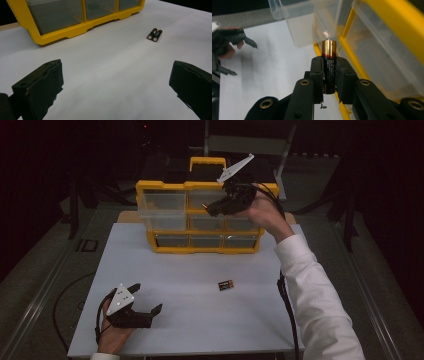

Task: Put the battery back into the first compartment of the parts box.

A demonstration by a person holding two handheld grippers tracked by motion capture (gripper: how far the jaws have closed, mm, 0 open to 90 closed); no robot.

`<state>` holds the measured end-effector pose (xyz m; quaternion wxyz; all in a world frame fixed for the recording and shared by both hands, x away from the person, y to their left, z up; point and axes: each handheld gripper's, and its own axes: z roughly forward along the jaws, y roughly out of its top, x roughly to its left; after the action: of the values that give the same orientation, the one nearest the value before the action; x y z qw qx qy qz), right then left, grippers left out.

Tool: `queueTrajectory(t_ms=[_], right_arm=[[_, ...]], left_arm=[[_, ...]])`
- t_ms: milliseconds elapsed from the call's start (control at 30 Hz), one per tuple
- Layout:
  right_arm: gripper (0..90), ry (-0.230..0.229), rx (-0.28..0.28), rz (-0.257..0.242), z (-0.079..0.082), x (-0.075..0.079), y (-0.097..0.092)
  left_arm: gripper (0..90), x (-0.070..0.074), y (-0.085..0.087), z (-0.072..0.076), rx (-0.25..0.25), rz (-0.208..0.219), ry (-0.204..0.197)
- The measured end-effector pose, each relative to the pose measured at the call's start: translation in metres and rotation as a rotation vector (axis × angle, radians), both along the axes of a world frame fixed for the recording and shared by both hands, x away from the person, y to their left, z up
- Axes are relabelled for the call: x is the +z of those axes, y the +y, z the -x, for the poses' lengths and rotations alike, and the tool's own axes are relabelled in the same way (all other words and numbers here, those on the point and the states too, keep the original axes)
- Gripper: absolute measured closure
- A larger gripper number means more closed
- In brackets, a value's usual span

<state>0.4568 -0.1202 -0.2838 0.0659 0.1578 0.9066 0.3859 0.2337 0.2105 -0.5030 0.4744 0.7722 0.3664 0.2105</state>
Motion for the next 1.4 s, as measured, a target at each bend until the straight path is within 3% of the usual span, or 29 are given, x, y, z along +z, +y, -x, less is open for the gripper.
queueTrajectory(t_ms=[300,567,867,1400], right_arm=[[77.2,0.001,-0.02,-0.058,-0.005,0.012,0.008],[77.2,-0.027,-0.025,-0.081,-0.005,0.021,0.018],[77.2,-0.016,-0.037,-0.135,-0.01,0.028,0.03],[77.1,-0.022,-0.002,-0.177,-0.007,0.034,0.064]], left_arm=[[0.1,0.0,0.0,0.0,0.0,0.001,0.0],[0.1,0.0,0.0,0.0,-0.002,0.0,-0.001],[0.1,0.0,0.001,0.0,-0.001,0.001,-0.001],[0.1,0.0,0.001,0.001,-0.005,-0.001,0.0]])
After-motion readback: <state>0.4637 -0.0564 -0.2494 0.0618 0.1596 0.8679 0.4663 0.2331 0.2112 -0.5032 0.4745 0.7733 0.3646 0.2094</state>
